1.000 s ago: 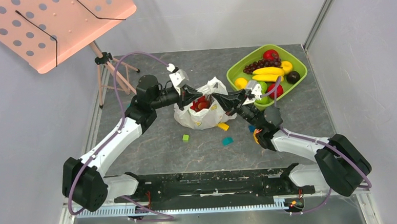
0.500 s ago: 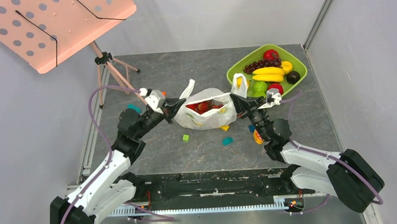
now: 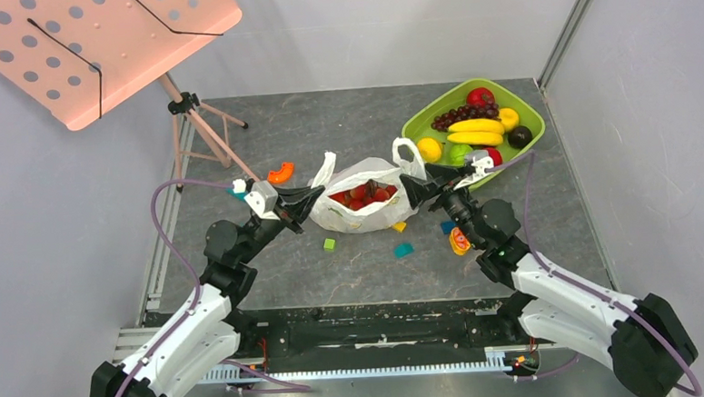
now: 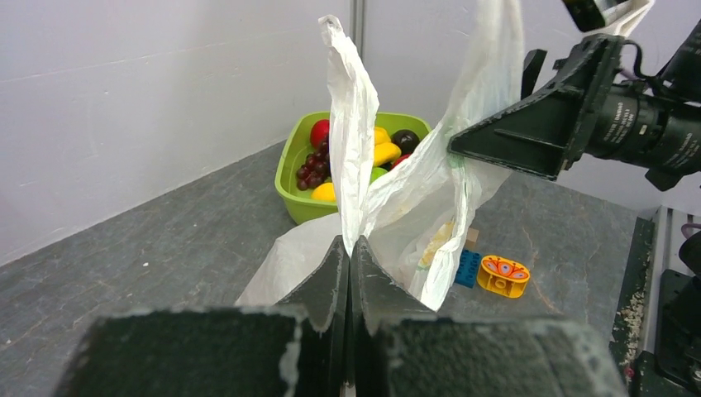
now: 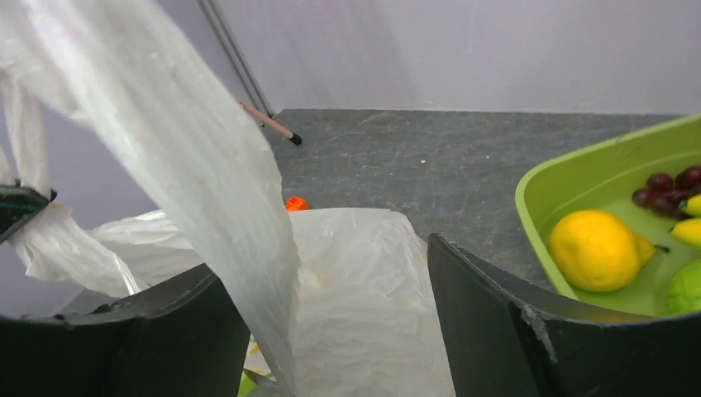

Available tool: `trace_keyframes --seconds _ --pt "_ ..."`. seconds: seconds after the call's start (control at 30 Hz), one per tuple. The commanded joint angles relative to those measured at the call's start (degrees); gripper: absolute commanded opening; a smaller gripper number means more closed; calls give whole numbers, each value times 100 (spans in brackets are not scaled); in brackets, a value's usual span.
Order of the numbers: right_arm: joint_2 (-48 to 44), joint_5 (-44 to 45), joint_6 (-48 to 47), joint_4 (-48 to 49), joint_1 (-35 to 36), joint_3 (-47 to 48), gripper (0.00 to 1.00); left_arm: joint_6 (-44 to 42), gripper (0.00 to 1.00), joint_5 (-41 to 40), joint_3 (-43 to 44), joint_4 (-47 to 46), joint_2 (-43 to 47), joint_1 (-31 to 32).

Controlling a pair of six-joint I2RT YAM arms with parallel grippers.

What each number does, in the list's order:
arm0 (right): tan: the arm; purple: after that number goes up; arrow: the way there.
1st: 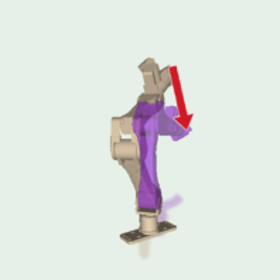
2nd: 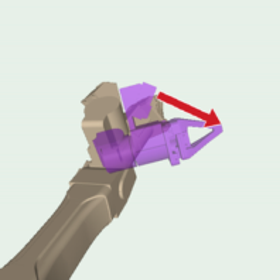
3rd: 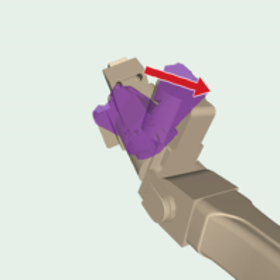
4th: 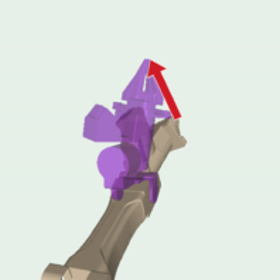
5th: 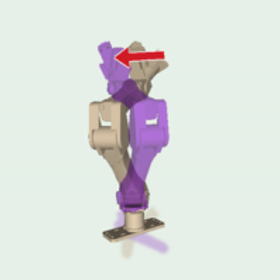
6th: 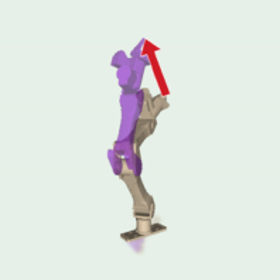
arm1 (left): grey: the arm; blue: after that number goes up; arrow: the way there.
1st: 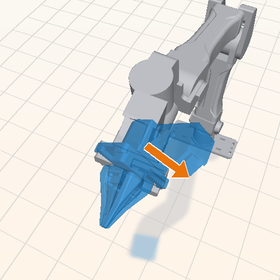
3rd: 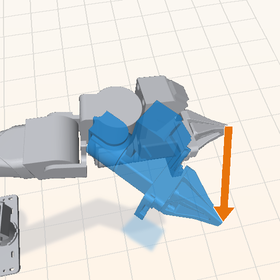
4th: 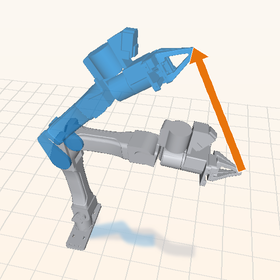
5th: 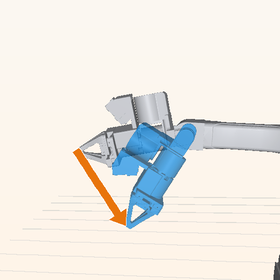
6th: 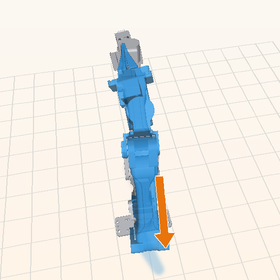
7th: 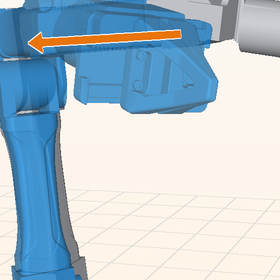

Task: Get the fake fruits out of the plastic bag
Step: Adjust the plastic bag at the center of the board.

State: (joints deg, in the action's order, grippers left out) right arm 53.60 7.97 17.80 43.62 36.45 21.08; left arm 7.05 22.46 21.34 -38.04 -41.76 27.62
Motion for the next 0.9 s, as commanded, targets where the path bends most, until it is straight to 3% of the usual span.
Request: trace_keyframes --seconds 0.0,0.23,0.5,0.87 --pt "-440 -656 -976 -930 -20 495 77 235 2 -218 207 -85 77 -11" --pt "-608 -966 -1620 -2755 -20 1854 73 278 2 -177 272 30 75 -11" --pt "88 -1389 -1260 -4054 3 3876 65 323 2 -97 300 15 27 -11" --pt "2067 -1150 -274 -5476 660 6607 0 365 2 -16 290 -98 -36 -11"
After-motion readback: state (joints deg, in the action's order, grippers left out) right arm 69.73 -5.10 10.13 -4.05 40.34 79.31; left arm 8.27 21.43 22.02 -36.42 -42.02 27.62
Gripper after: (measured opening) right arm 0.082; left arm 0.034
